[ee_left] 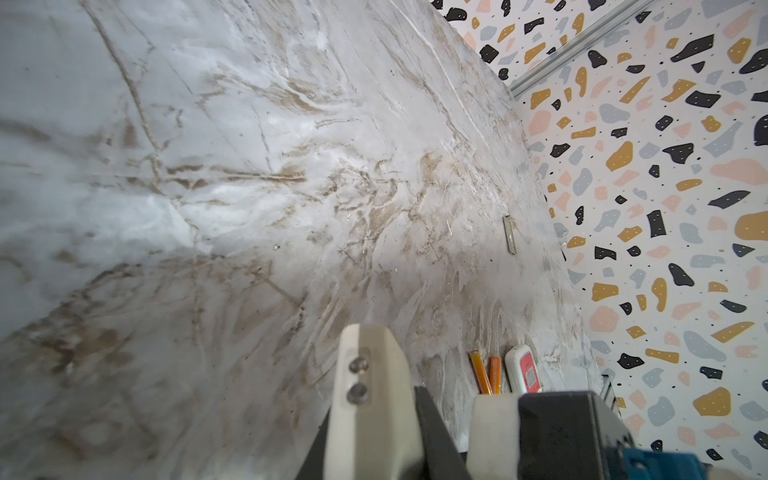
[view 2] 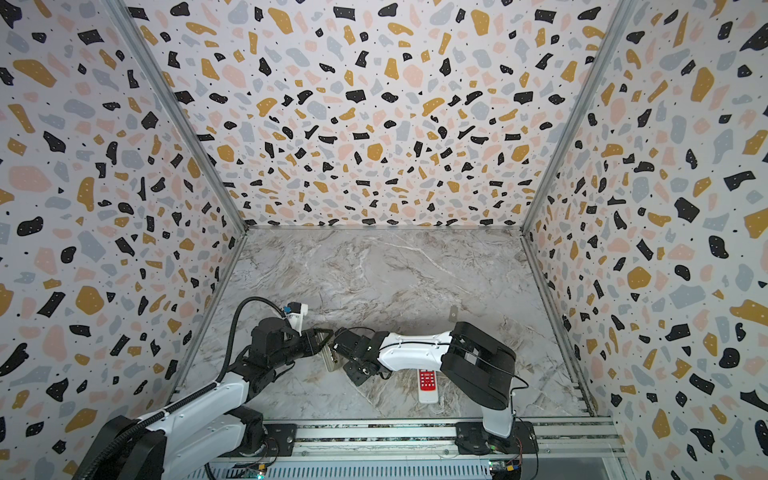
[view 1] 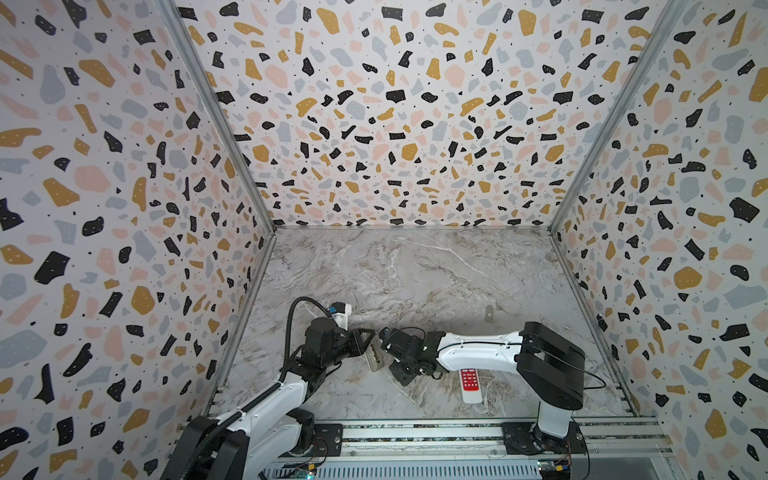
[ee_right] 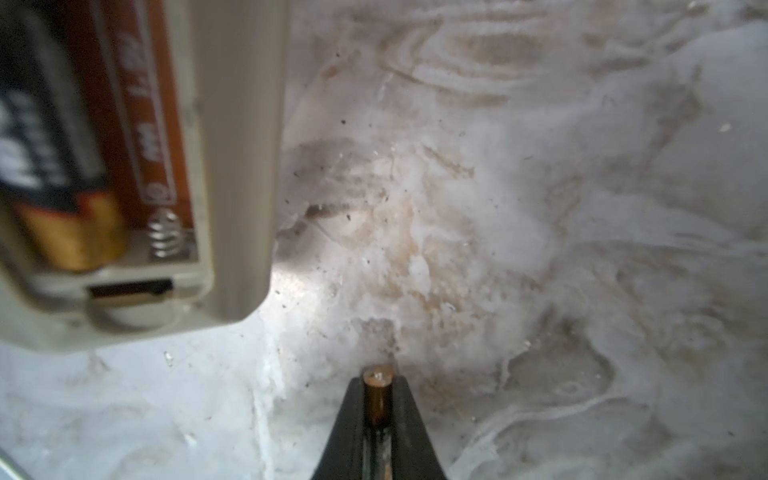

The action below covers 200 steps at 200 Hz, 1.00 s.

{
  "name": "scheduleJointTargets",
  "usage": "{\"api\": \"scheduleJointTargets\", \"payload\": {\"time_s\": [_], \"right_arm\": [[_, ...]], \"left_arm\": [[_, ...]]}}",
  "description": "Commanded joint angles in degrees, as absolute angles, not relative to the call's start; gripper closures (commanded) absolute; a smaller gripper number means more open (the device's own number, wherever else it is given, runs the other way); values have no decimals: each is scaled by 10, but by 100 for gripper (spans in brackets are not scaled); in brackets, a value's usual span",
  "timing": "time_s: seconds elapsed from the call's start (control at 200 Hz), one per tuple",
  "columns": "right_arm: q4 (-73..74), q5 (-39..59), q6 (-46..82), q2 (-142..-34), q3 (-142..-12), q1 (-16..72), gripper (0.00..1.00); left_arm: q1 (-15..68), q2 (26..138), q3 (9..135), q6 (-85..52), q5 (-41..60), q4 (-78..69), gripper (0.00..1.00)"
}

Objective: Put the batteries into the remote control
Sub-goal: 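Carry the battery to the beige remote's compartment held by the left gripper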

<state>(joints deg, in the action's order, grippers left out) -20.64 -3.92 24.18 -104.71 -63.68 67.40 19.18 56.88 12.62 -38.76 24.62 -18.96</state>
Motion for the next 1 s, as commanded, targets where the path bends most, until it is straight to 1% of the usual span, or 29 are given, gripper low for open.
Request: {"api": "scheduleJointTargets", "payload": {"time_s": [0.0, 0.085, 0.295, 0.455, 0.556, 0.796, 0.996], "right_arm": [[-197, -43, 238, -994, -612, 667, 100], [-154, -27, 229, -950, -584, 658, 100], [-13, -32, 191, -825, -519, 661, 100], [96, -34, 163, -763, -472, 662, 100], [155, -30, 153, -753, -458, 664, 100], [283, -23, 146, -780, -433, 673, 100], [331, -40, 136, -803, -432, 674, 100]], "left_arm": [[188, 556, 122, -397, 269, -242, 100], [189, 550, 121, -403, 274, -254, 100], [190, 547, 107, -443, 297, -324, 100], [190, 542, 102, -467, 317, -369, 100], [191, 538, 101, -482, 328, -390, 100], [196, 531, 92, -535, 344, -446, 100], [197, 519, 96, -547, 352, -451, 100]]}}
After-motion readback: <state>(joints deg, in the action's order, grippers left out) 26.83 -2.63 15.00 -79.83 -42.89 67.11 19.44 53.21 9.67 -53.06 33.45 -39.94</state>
